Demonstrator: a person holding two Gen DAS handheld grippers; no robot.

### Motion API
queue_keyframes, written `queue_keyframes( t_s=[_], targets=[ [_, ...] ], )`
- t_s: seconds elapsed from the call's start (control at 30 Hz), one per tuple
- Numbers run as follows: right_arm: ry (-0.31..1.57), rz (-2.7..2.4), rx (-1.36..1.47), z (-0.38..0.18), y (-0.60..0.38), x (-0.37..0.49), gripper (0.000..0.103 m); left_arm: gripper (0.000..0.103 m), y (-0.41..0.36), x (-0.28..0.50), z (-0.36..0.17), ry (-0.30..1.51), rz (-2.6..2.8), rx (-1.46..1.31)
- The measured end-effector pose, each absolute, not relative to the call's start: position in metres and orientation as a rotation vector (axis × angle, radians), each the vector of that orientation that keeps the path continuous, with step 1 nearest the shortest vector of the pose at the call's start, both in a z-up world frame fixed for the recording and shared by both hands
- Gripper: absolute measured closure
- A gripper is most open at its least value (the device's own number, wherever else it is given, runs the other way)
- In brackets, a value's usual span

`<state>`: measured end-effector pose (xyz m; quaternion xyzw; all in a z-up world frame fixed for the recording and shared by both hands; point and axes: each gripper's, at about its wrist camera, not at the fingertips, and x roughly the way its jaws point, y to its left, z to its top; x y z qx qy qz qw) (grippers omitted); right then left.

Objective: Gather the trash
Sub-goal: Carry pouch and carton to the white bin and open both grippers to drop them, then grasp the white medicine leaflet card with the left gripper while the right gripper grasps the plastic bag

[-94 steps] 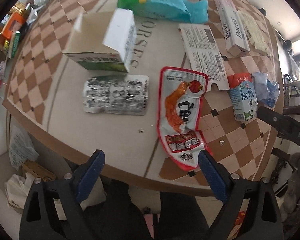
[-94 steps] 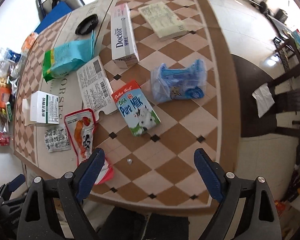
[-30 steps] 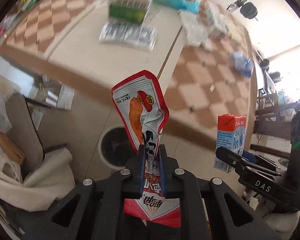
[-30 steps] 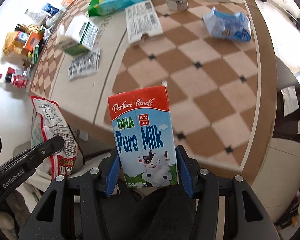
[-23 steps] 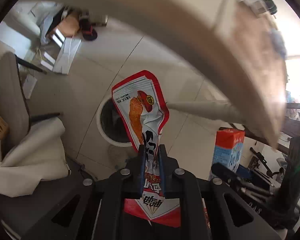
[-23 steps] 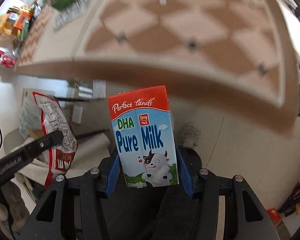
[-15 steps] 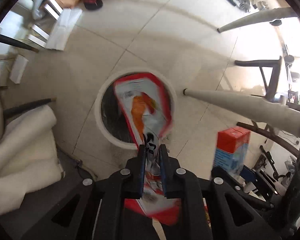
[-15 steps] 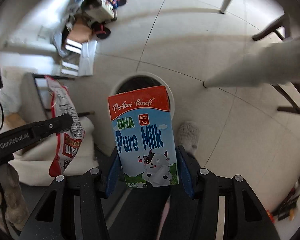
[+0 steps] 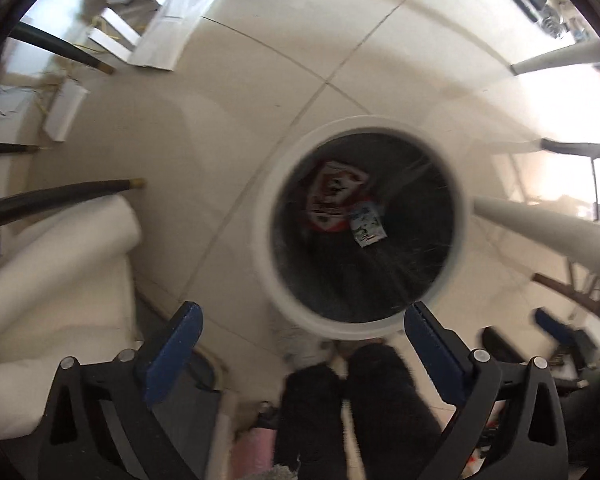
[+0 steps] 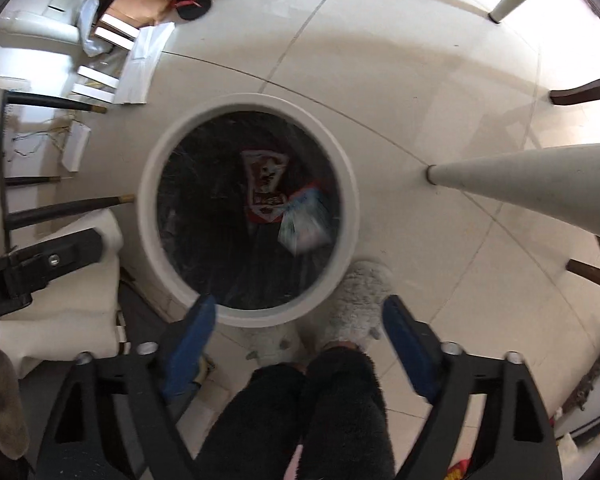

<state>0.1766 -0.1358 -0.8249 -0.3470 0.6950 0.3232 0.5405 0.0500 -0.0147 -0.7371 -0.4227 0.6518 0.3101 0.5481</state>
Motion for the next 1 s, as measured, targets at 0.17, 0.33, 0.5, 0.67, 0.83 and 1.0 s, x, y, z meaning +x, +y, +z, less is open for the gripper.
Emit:
queue_keyframes(
  t_s=[0.17,0.33,0.5,0.67,0.83,1.0],
  targets=[
    [1.615,0.742,-0.846,-0.815,-0.137,0.177,0.004,0.0,-0.025,0.044,-0.713,1.553,0.778,-0.921],
    [1.584,0.743,-0.821,-0.791,-0.131,0.174,0.004,0.0,-0.026,0.038,-0.686,1.521,0.789,-0.895],
    [1.569,0.745,-0.788,-0.753,-0.135,0.173,0.004,0.0,-0.033,0.037,-0.652,1.508,0.79,-0.892],
    [1.567,0.748,-0.756,-0.71,-0.143,0.174,0.004,0.0,-0.044,0.035,-0.611,1.493,0.794,-0.892],
    [1.545,0.767,-0.72,-0.652,-0.152,0.173,0.004,0.0,-0.056,0.03,-0.565,1.485,0.787,-0.873],
    [1.524,0.79,-0.686,-0.588,-0.159,0.169,0.004,0.0,-0.071,0.022,-0.509,1.455,0.775,-0.85]
  ],
)
